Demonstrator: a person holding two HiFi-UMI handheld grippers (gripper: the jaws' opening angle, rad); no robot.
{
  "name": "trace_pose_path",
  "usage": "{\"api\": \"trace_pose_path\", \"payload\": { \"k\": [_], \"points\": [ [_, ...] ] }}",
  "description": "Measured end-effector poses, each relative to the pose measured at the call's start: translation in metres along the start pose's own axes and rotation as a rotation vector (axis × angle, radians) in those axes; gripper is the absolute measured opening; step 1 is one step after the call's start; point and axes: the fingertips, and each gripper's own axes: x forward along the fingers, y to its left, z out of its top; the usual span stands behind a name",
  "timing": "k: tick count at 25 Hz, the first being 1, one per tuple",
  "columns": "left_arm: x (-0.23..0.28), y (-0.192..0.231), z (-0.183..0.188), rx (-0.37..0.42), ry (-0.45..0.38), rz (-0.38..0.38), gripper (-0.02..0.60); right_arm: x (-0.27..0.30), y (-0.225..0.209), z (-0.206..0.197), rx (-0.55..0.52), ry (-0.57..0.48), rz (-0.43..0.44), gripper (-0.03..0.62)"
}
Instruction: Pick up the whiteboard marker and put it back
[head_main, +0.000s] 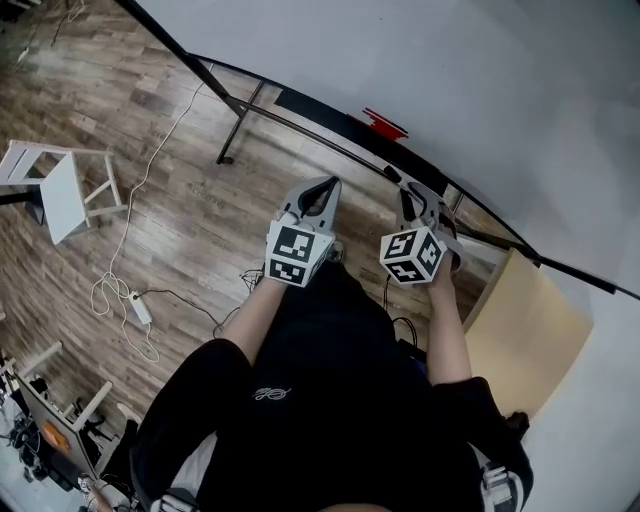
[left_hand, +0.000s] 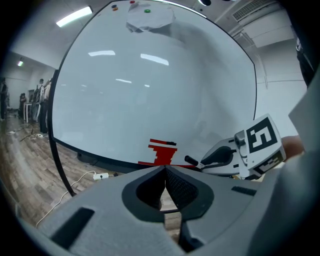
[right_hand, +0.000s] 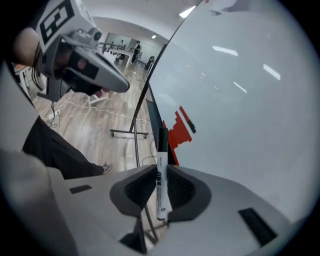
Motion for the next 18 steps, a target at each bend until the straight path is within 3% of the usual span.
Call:
{"api": "trace_pose_path", "payload": {
  "k": [6, 18],
  "points": [
    [0.004, -0.036, 0.007, 0.048, -0.011, -0.049, 0.006, -0.047, 0.003, -0.006, 0.227, -0.136, 0.03, 0.054],
    [-0.014, -0.138, -0.004, 0.118, -0.008, -0.157, 0.006, -0.144, 0.007, -0.059, 0.542, -0.316, -0.069, 0.054]
  ]
}}
